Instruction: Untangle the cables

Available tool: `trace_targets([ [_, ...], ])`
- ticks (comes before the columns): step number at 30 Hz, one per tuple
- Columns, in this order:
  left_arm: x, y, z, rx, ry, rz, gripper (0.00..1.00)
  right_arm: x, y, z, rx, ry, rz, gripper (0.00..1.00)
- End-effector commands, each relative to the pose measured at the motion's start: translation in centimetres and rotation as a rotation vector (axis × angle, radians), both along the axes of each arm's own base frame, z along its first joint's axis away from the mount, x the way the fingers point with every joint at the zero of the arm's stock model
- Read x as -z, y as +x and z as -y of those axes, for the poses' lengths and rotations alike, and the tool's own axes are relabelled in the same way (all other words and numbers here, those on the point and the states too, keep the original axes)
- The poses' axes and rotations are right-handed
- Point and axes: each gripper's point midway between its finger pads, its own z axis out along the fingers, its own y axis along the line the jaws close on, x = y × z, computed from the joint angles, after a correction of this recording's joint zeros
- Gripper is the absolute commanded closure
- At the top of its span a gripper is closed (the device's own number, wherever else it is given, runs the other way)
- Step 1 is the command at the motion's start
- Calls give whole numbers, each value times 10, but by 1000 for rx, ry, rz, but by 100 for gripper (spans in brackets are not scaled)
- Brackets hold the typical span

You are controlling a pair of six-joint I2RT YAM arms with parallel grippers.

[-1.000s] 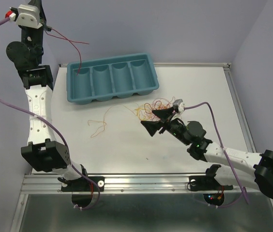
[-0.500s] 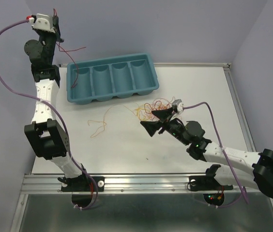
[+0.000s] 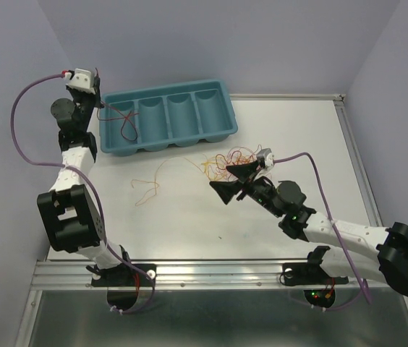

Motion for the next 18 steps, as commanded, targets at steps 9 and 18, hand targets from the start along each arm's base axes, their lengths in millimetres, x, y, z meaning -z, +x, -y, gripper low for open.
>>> trace_targets([
  [9,7,-18,11,41,256,-57,100,-6,-1,2,-4,36,18,2],
  [18,72,20,10,121,133,-361,100,-5,0,0,-6,34,11,2],
])
